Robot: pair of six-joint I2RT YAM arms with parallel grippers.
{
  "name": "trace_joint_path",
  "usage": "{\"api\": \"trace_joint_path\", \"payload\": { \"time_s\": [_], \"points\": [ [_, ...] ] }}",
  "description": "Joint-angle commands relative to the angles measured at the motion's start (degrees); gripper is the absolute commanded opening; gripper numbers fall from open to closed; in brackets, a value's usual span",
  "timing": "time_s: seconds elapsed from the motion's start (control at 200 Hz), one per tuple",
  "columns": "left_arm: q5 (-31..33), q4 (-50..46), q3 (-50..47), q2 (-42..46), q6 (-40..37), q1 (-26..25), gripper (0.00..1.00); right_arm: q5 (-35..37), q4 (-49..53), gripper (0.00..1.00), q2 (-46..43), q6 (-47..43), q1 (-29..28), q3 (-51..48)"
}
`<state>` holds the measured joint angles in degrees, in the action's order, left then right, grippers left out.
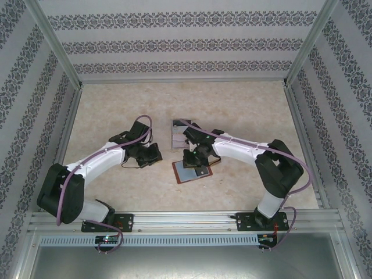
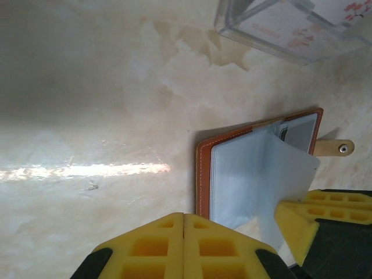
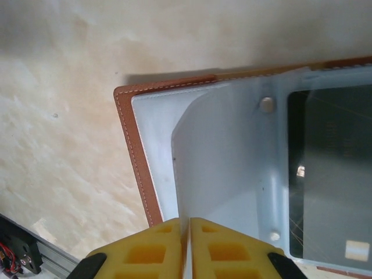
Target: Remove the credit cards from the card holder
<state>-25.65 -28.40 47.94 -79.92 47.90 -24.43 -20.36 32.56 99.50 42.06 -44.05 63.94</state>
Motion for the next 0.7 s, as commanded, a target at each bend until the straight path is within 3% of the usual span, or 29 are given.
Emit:
{"api": "trace_joint_path", "payload": {
  "time_s": [0.0, 0.385, 0.51, 0.695],
  "points": [
    [-1.2, -3.0, -1.1, 1.6, -2.6, 1.6, 0.06, 0.3, 0.7, 0.15, 2.9, 1.4, -2.0, 3.2],
    [-3.1, -4.5, -1.4, 2.5, -4.9, 4.5, 0.06, -4.2, -1.5, 0.19, 13.8, 3.9, -6.4, 14.5],
    [-3.9, -4.3, -0.6, 2.0, -4.8, 4.6, 0.07, -5.4, -1.7, 0.32, 15.0, 4.1, -6.5, 16.3],
    [-4.7, -4.1, 1.2, 2.1, -5.3, 4.6, 0.07, -6.4, -2.5, 0.39, 13.0, 4.4, -5.9, 15.4]
  ]
}}
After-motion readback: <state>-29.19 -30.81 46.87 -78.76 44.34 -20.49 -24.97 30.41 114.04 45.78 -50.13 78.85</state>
